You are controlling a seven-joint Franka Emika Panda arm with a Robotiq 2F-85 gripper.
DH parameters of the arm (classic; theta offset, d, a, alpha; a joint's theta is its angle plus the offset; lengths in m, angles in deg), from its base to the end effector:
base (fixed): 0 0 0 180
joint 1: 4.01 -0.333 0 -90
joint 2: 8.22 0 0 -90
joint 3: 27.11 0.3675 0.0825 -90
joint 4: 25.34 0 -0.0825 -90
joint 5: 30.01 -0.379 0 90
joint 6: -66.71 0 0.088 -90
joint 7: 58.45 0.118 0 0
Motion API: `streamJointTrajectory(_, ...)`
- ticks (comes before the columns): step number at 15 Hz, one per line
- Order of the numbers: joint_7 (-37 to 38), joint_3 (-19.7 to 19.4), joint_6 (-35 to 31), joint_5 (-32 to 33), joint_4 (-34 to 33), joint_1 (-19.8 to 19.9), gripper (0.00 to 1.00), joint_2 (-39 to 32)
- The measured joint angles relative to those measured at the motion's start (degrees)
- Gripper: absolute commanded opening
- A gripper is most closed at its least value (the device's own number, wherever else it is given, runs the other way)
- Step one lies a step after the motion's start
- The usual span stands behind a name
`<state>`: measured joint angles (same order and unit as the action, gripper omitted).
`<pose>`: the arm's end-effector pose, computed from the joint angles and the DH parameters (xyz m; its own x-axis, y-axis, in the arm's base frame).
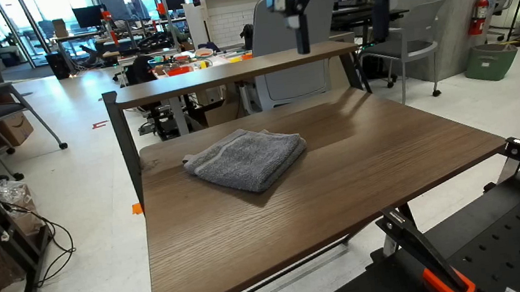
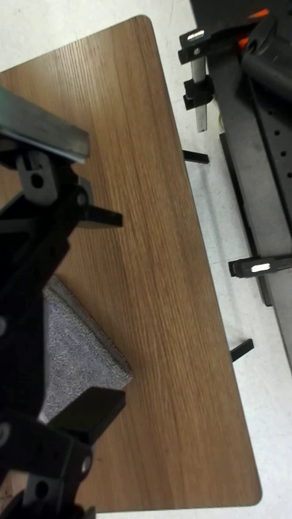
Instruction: Move the towel to the right front corner
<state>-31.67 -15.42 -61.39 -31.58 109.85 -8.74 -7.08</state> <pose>0.4603 0.1369 0.3712 0.9750 -0.1984 -0.1000 -0.1961 -0.9800 0.0330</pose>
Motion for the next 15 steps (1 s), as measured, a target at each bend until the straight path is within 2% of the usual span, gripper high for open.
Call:
streamJointTrajectory(5, 8.32, -0.77, -5.73, 6.55, -8.69, -3.16, 1.00, -12.10)
streamJointTrajectory(15, 8.56, -4.64, -5.45, 6.32, -28.80, -8.78, 1.00, -34.06)
